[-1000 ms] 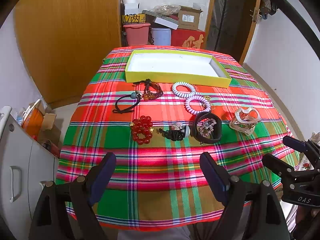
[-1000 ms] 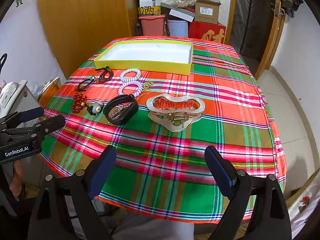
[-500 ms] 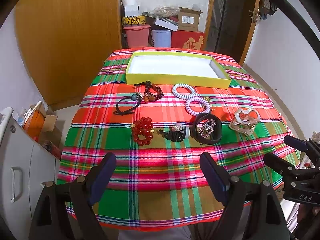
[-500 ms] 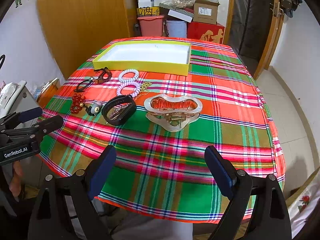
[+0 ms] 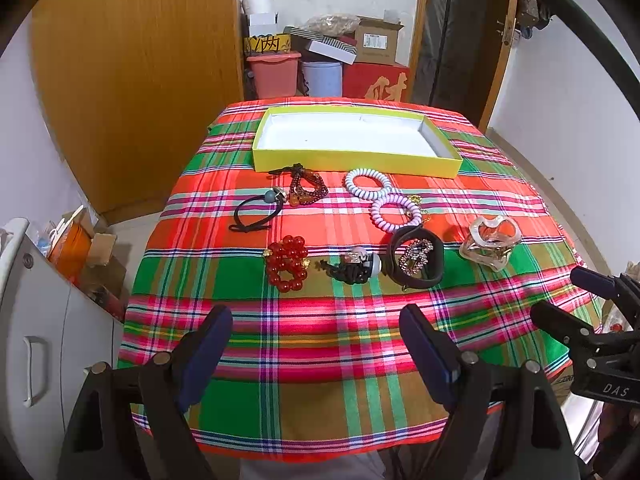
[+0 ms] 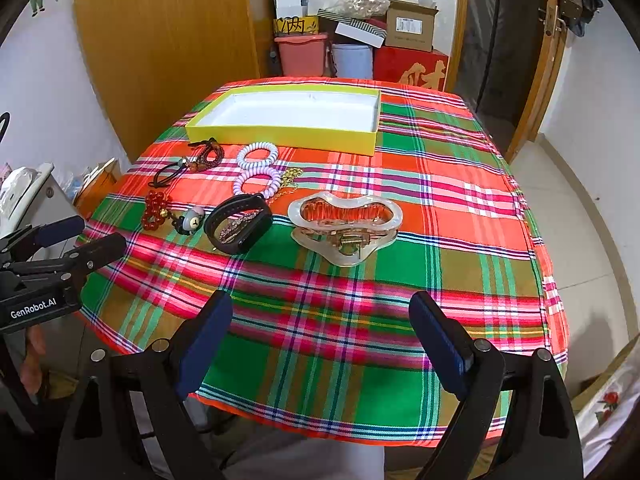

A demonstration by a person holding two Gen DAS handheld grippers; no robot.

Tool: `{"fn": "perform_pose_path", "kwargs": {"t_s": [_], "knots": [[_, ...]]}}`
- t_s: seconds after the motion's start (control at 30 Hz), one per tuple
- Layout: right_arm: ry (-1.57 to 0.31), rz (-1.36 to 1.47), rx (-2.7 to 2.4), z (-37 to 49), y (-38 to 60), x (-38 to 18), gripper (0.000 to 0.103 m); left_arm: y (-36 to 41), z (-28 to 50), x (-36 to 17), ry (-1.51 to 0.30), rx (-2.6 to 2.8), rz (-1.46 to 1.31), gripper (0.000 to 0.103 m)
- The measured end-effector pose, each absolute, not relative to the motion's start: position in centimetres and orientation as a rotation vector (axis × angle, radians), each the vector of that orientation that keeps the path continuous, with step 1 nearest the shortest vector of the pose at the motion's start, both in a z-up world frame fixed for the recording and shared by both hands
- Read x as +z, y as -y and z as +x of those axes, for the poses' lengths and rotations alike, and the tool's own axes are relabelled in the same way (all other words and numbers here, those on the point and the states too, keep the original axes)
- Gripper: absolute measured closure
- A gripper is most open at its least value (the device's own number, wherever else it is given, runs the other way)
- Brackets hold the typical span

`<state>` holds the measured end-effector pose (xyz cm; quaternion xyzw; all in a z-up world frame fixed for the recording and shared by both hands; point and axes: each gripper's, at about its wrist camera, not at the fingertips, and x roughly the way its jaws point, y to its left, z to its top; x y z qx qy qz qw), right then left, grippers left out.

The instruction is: Organize jewelry

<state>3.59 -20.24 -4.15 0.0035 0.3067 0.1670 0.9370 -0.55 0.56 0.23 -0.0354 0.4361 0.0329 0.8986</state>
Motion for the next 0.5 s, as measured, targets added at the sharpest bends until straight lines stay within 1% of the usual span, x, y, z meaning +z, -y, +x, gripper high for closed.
{"fn": "perform_pose_path", "kwargs": {"t_s": [0.37, 0.5], "knots": [[-0.602, 0.009, 0.364, 3.9, 20.2, -3.9, 0.013, -1.8, 0.0, -0.6, -0.900, 0.065, -0.130, 0.018], [-0.603, 0.010, 0.356, 4.6, 20.3, -3.8, 0.013, -2.4, 0.8, -1.3, -0.905, 0.064, -0.150, 0.020]]}}
